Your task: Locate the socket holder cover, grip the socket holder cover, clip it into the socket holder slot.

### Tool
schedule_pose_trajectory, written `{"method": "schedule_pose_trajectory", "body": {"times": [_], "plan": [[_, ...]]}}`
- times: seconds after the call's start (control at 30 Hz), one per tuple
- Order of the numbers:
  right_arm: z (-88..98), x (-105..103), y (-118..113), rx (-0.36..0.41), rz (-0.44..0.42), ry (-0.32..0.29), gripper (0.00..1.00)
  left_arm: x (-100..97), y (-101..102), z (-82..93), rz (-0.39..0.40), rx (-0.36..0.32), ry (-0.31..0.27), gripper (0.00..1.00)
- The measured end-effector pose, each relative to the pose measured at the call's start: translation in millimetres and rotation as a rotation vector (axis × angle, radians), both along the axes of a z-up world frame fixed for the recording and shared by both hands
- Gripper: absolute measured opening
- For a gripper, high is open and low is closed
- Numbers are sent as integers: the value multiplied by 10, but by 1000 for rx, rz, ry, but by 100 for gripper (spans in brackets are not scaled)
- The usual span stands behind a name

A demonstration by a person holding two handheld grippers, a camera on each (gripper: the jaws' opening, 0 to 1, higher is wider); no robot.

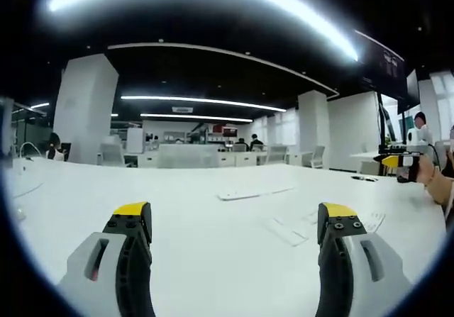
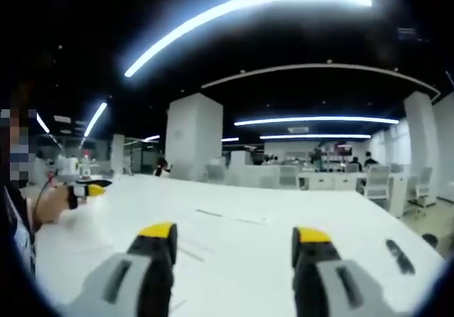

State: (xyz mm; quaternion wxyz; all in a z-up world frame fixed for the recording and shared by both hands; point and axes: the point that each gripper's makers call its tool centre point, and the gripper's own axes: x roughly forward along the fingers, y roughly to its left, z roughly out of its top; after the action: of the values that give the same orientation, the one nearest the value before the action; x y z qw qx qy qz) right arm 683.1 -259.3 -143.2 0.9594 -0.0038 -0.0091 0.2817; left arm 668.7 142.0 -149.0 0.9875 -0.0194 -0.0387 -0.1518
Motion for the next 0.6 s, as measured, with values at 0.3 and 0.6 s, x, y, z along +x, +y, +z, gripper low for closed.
{"method": "schedule_pose_trajectory", "body": {"times": [0.3,0.6], "plan": [[-3,25,-34,-3,-12,-4,67,-3,38,25,24,11,-12,95],[25,29,-82,-25,-32,-22,67,-40,176,133,91,47,-48,94]]}}
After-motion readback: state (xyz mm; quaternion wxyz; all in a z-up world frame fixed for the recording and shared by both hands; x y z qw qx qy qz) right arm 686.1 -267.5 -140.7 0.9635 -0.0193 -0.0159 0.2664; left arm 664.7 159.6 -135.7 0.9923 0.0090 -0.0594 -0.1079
